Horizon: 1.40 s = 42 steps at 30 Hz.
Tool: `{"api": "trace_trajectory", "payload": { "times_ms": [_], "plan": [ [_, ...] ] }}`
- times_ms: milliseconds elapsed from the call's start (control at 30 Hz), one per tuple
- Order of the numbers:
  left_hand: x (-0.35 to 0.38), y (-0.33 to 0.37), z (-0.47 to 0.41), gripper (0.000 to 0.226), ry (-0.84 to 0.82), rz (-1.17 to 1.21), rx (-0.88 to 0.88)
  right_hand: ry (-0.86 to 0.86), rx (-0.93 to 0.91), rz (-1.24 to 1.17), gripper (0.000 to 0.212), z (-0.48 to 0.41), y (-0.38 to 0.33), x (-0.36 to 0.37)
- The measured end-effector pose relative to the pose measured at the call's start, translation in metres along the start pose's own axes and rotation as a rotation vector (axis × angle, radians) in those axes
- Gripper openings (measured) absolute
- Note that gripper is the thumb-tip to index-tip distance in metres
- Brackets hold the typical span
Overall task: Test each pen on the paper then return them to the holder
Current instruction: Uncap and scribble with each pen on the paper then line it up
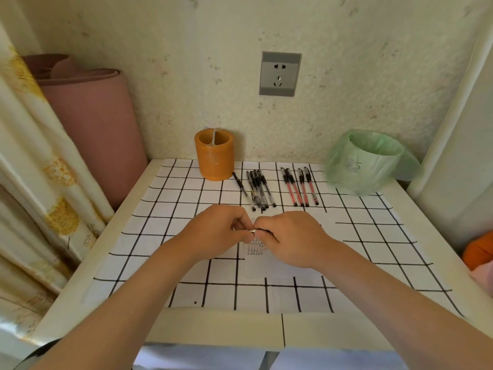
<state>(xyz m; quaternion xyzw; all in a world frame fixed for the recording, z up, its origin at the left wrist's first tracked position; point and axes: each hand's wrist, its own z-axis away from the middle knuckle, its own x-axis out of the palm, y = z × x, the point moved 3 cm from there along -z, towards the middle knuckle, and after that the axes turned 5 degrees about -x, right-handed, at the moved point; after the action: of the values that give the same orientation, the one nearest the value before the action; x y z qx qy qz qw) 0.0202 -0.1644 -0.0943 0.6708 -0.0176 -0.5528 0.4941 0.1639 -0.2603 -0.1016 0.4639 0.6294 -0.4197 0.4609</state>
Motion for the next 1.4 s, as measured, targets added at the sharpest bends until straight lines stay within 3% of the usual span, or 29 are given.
{"api": "trace_trajectory", "payload": {
  "times_ms": [300,400,500,633,800,900,1000,1067,1400],
  "plan": [
    [-0.008,-0.007,-0.003,0.012,0.038,-0.045,0.008,0.044,0.037,-0.007,0.026,-0.002,-0.003,-0.002],
    [-0.01,-0.009,-0.002,0.011,0.075,-0.157,0.002,0.007,0.104,-0.067,0.022,0.002,-0.001,-0.002],
    [-0.011,-0.012,-0.001,0.01,0.098,-0.352,-0.002,0.011,0.172,-0.294,0.02,0.01,0.006,-0.002],
    [-0.008,-0.018,-0.002,0.013,0.035,-0.454,-0.043,0.178,0.337,-0.626,0.024,0.012,0.016,-0.003],
    [-0.001,-0.019,-0.007,0.03,-0.01,-0.527,0.019,0.227,0.537,-1.101,0.052,0.012,0.018,0.004],
    [0.005,-0.016,-0.009,0.046,-0.021,-0.476,0.087,0.193,0.531,-1.118,0.054,0.013,0.016,0.011],
    [0.015,-0.013,-0.008,0.071,-0.084,-0.46,0.126,0.228,0.518,-1.125,0.03,0.017,0.014,0.016],
    [0.02,-0.015,-0.009,0.083,-0.132,-0.502,0.125,0.256,0.545,-1.182,0.026,0.02,0.011,0.019],
    [0.024,-0.019,-0.016,0.096,-0.169,-0.509,0.107,0.253,0.547,-1.177,0.032,0.024,0.012,0.023]
  ]
}}
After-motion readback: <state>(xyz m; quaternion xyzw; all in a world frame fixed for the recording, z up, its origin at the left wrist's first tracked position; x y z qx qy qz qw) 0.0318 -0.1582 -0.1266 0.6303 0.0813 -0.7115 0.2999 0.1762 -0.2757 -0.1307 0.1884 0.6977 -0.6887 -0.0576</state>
